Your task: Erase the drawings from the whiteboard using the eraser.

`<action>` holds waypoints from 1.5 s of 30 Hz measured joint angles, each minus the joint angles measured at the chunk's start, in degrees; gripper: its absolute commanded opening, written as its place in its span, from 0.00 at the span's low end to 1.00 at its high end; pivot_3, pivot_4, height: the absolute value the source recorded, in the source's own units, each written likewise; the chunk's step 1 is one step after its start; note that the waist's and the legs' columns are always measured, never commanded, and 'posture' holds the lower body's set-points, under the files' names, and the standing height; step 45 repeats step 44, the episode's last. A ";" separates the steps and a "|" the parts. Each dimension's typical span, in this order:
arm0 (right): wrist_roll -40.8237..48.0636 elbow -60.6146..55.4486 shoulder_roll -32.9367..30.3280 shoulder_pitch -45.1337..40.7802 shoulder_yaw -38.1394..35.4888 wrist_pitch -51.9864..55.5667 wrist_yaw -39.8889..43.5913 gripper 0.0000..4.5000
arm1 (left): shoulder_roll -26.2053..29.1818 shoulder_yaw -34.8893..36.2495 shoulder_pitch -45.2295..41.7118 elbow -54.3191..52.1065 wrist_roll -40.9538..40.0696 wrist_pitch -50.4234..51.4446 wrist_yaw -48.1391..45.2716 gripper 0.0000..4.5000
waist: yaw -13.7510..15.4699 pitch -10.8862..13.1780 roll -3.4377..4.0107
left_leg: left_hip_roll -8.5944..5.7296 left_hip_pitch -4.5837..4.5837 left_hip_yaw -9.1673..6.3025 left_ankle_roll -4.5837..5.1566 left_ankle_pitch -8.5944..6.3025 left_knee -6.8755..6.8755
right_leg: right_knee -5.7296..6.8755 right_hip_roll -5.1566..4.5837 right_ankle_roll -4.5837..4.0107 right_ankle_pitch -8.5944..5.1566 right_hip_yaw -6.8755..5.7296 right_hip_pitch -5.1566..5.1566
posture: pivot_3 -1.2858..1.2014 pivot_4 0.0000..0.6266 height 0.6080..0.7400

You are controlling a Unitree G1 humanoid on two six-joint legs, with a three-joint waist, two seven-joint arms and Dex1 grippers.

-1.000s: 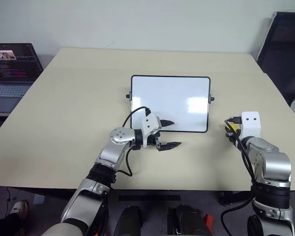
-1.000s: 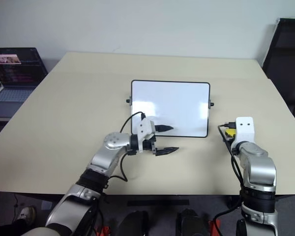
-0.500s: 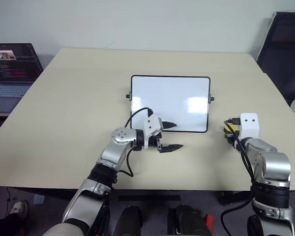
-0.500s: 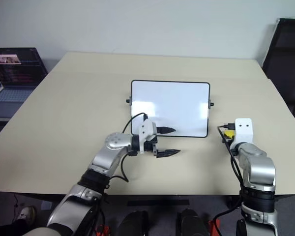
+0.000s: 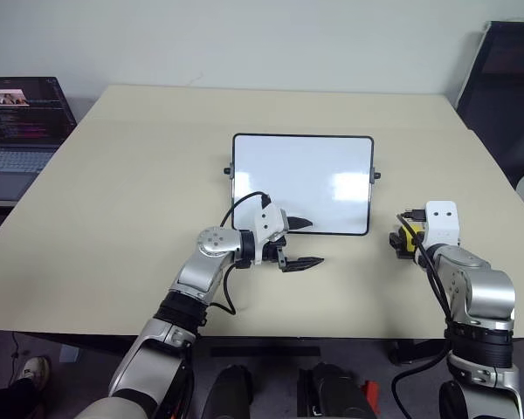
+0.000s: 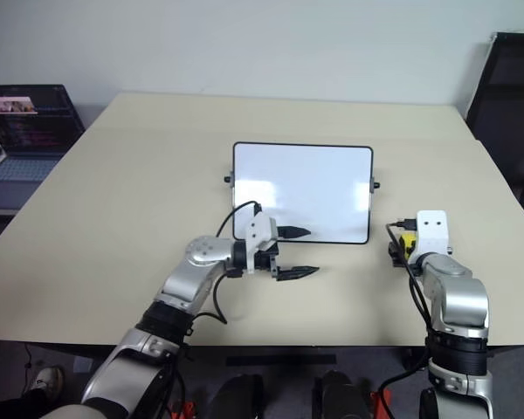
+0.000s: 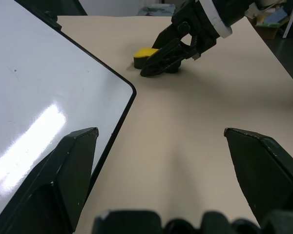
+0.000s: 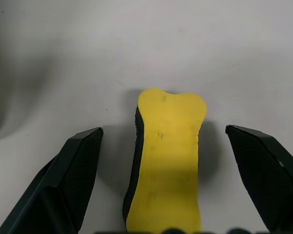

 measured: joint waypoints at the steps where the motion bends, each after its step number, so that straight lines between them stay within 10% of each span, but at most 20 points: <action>1: 0.10 -0.08 -0.09 0.03 -0.04 0.00 -0.15 0.99 | 0.14 0.01 0.14 -0.41 -0.04 0.17 0.05 1.00 | -0.01 0.00 0.00 | 0.00 0.00 0.00 0.00 0.00 0.00 | 0.00 0.00 0.00 0.00 0.00 0.00 | 0.52 0.24 1.00; 15: 2.77 -19.42 4.60 12.43 -3.09 0.43 -1.44 0.99 | 5.42 8.62 11.64 -15.45 -3.96 9.29 9.35 1.00 | 0.02 0.00 0.01 | 0.15 0.00 -0.18 0.00 0.00 -0.01 | 0.01 -0.07 0.02 -0.03 0.00 0.00 | 0.52 0.24 1.00; 29: -3.79 -16.39 7.91 40.06 7.54 -45.93 -2.20 0.99 | 5.86 20.91 27.46 -20.39 -1.93 8.10 29.09 1.00 | 0.09 -0.04 -0.02 | 0.20 0.12 -0.17 -0.01 0.00 0.01 | -0.01 -0.24 -0.24 -0.22 0.06 0.06 | 0.52 0.24 1.00; 45: -5.31 -7.41 10.35 43.56 6.79 -60.97 -6.28 0.99 | 6.02 28.26 43.65 -29.17 -0.13 -0.88 37.71 1.00 | 0.32 -0.12 -0.12 | 0.34 0.56 -0.13 -0.11 -0.08 -0.10 | -0.02 -0.60 -0.72 -0.53 0.21 0.10 | 0.52 0.24 1.00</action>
